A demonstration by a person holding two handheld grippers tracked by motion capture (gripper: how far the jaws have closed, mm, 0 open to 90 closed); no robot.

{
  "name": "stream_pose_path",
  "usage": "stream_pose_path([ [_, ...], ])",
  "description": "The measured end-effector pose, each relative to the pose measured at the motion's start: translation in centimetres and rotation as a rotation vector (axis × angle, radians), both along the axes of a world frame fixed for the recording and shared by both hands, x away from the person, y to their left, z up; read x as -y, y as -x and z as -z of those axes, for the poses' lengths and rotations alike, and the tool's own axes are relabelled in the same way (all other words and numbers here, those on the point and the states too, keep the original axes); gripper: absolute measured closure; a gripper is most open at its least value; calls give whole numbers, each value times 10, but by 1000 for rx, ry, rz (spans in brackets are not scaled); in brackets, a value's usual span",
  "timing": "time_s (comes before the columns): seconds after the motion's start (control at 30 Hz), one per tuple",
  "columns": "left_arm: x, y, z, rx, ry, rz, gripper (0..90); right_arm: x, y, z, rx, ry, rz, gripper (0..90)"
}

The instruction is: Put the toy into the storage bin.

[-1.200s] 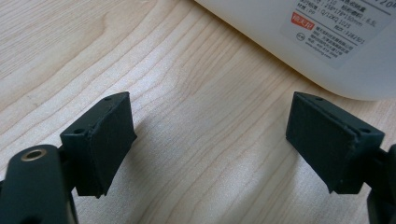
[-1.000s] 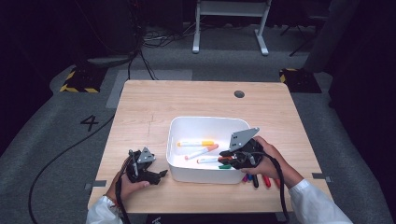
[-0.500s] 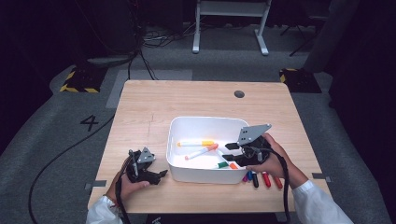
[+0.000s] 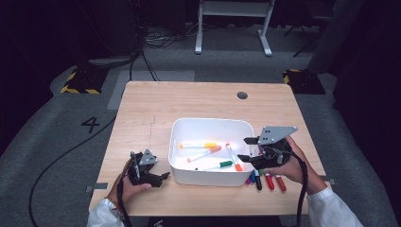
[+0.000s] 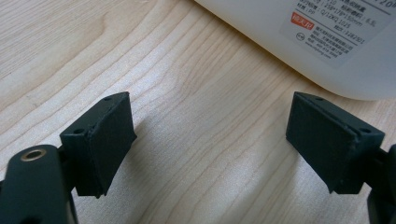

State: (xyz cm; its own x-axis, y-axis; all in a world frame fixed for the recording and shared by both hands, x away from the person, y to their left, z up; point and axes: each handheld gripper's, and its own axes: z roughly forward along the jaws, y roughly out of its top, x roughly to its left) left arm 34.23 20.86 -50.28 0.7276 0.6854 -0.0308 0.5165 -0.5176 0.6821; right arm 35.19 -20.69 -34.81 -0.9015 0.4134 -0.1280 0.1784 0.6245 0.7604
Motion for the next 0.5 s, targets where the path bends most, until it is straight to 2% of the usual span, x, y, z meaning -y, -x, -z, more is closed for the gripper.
stream_pose_path([
  [0.03, 0, 0, 0, 0, -1, -1, 154, 9, 3, -2, 10, -4, 25, 376],
  [0.17, 0, 0, 0, 0, 0, 0, 154, 24, 9, -2, 20, -17, 67, 365],
  [0.27, 0, 0, 0, 0, 0, -1, 154, 38, 14, 1, 34, -5, 96, 354],
  [0.37, 0, 0, 0, 0, 0, 0, 154, 53, 19, 6, 30, -20, 142, 354],
  [0.5, 0, 0, 0, -1, 0, 1, 154, 75, 25, 19, 30, -8, 194, 354],
])
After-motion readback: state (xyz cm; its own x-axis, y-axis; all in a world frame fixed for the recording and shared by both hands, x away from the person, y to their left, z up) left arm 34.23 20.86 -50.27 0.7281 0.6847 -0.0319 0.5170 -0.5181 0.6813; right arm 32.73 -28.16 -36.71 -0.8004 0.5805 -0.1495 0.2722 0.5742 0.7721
